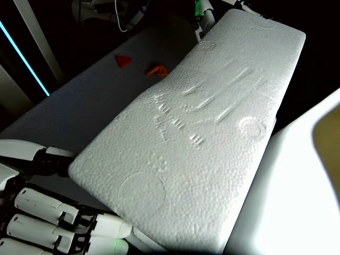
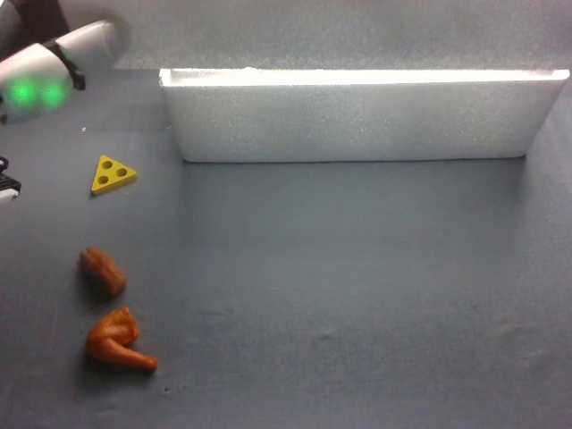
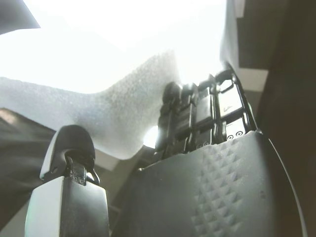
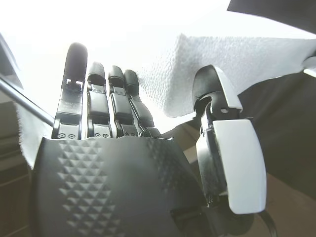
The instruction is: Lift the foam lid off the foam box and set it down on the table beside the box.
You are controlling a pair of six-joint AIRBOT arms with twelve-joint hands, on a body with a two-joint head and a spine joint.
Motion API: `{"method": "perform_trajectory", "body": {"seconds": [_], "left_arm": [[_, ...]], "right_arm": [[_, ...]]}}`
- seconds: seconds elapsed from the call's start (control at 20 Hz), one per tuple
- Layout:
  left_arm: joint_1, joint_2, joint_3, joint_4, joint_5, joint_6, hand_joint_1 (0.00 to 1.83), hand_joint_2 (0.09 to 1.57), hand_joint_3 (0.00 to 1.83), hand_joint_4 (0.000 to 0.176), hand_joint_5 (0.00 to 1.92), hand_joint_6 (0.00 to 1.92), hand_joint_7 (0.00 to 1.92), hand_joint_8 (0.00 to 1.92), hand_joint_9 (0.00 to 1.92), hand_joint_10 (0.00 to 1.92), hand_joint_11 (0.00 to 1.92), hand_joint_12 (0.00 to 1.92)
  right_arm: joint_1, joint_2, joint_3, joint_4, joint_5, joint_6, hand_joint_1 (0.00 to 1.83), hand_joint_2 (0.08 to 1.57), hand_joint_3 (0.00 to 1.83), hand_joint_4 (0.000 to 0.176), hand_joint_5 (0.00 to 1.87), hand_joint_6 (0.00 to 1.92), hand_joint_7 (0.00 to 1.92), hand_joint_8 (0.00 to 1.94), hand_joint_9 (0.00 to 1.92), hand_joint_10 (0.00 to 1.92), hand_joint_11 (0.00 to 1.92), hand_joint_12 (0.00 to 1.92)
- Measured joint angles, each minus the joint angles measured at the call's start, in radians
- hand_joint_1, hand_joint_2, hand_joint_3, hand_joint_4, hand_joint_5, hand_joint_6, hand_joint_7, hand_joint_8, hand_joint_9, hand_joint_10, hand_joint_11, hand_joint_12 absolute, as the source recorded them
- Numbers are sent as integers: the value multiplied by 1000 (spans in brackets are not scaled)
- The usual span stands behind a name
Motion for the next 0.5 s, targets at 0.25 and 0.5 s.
{"method": "perform_trajectory", "body": {"seconds": [0.25,0.5], "left_arm": [[63,29,-52,-1,-31,5,219,1252,0,0,231,1,55,1,21,2,0,174],[101,54,-91,12,-58,8,190,1227,0,0,222,0,8,0,0,0,0,0]], "right_arm": [[-69,31,-51,-15,22,0,437,1288,2,0,0,697,65,106,0,283,0,1584],[-137,71,-100,-26,53,0,415,1294,0,0,0,645,94,91,0,355,0,1468]]}}
